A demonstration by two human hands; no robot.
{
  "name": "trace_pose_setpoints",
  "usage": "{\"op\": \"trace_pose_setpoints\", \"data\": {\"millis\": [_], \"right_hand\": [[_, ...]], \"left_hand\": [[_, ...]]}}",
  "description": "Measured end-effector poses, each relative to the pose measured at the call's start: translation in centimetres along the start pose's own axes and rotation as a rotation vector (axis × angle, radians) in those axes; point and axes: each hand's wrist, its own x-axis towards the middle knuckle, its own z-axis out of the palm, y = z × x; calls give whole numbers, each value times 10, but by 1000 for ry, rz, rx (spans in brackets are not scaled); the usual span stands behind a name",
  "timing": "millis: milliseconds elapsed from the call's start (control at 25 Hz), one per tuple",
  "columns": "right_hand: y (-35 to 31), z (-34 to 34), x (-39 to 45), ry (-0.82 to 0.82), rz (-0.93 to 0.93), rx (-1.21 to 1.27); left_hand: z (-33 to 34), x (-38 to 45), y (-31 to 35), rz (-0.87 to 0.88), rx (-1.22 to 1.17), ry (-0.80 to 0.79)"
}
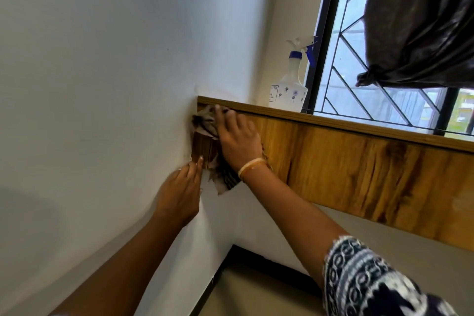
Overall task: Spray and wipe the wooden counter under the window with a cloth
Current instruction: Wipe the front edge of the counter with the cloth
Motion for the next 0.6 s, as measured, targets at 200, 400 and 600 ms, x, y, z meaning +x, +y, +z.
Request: {"op": "trace_pose_setpoints", "data": {"millis": [200,400,600], "right_hand": [[39,-25,-26,13,184,41],[152,-81,-128,145,756,-165],[170,-78,-134,134,1070,-205]], "left_hand": [[-28,14,14,-155,-228,-60],[-76,49,51,40,-416,65],[-91,83,85,122,-228,307]]}}
